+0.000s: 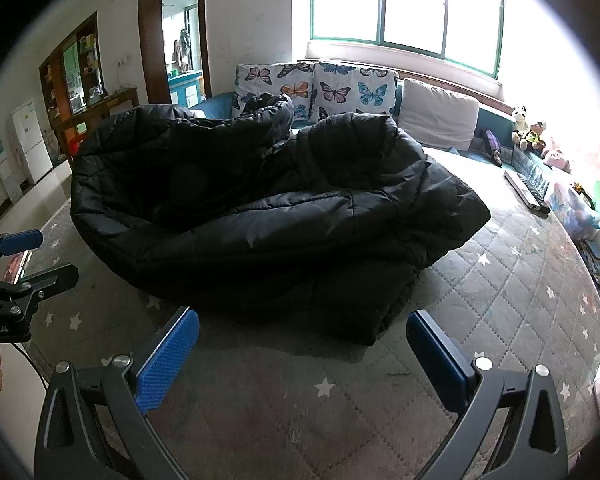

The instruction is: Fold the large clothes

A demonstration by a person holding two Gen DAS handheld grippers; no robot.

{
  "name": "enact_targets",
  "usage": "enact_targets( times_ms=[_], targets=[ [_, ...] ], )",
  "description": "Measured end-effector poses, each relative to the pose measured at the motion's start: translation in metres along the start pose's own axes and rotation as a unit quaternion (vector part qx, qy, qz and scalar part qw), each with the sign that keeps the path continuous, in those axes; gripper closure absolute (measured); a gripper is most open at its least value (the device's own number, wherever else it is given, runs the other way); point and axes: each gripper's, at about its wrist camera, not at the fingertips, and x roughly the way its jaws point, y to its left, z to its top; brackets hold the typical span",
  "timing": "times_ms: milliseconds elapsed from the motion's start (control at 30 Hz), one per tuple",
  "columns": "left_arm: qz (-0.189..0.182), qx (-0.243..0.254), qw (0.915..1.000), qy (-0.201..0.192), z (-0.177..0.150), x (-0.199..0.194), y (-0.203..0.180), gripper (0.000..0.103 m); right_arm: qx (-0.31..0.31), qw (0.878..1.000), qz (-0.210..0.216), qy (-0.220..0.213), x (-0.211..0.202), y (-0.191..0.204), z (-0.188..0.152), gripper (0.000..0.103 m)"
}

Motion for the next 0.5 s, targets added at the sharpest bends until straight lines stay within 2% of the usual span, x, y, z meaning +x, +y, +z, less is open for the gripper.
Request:
enact_targets(
  times_ms=[500],
  targets=[
    [0.002, 0.003, 1.0, 0.002, 0.003, 0.0021, -0.0007, 0.0, -0.008, 1.0, 0.003, -0.003, 0.0016, 0.0049, 0.0065, 0.0]
  ],
)
